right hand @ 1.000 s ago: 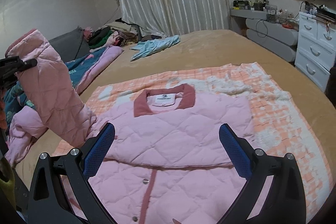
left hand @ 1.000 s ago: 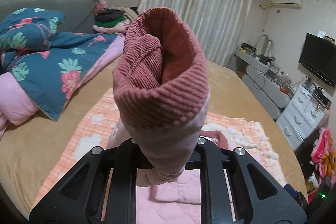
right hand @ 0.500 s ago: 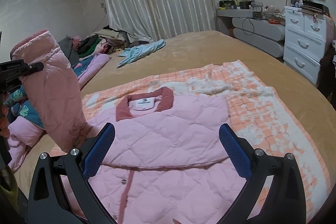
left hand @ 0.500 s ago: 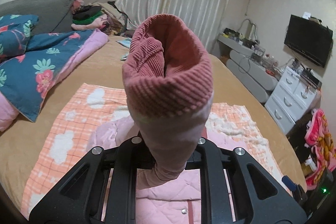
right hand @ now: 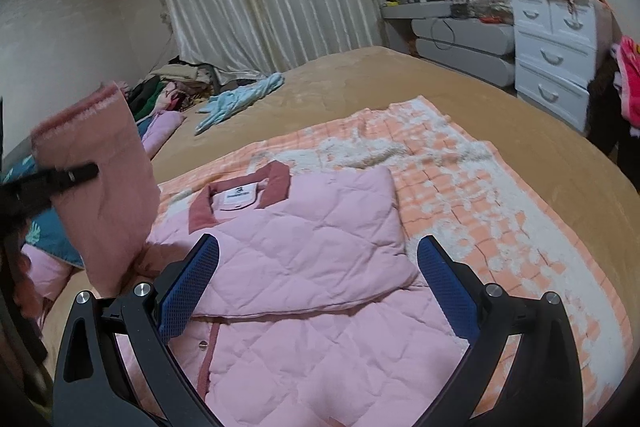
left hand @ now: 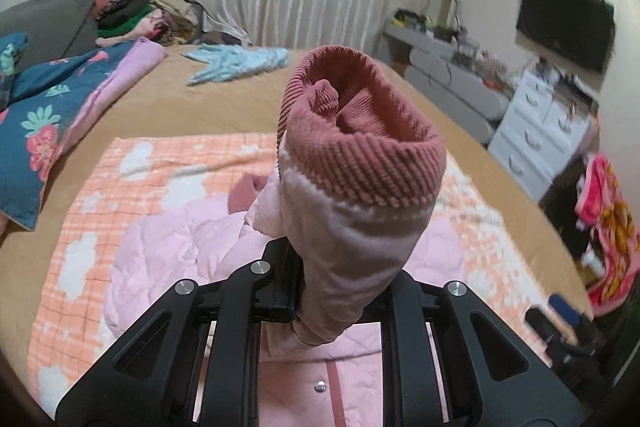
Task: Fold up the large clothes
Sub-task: 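Carry the held sleeve with the left gripper up toward the jacket body, then lower the sleeve across the jacket front and open the left gripper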
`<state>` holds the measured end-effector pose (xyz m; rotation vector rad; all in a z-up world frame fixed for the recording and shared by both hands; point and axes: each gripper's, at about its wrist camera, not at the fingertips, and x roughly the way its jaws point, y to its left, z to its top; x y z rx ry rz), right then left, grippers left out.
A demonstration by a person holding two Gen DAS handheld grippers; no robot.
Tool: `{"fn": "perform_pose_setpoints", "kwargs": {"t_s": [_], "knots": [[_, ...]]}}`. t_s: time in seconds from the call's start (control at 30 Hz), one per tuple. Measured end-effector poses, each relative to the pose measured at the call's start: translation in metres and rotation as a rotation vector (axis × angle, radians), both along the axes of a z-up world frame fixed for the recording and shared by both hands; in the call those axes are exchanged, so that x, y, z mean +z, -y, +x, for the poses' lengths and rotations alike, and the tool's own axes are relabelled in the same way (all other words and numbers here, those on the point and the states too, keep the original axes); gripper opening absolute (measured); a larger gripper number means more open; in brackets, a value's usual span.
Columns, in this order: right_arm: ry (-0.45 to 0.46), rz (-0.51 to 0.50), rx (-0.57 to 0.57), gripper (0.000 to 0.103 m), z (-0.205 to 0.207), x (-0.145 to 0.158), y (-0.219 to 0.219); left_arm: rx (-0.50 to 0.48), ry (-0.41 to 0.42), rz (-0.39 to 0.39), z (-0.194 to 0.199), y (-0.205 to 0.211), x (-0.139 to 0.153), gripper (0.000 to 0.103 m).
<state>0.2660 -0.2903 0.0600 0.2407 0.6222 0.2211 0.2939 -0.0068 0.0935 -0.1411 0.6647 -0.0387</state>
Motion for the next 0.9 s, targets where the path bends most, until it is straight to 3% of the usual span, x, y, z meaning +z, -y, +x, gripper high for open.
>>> {"fn": "perform_pose_setpoints", "kwargs": {"t_s": [0.5,0.6,0.9], "knots": [[-0.055,0.004,-0.064,0.099,0.007,-0.026,0.029,-0.127,-0.160,0.088,0.019,0.060,-0.077,0.011],[-0.071,0.007,-0.066,0.099,0.011,-0.033,0.032,-0.158,-0.175,0.159,0.019,0.075,-0.090,0.017],[-0.095,0.014,-0.093,0.099,0.011,-0.043,0.045,-0.271,-0.292,0.282,0.014,0.107,-0.129,0.049]]}}
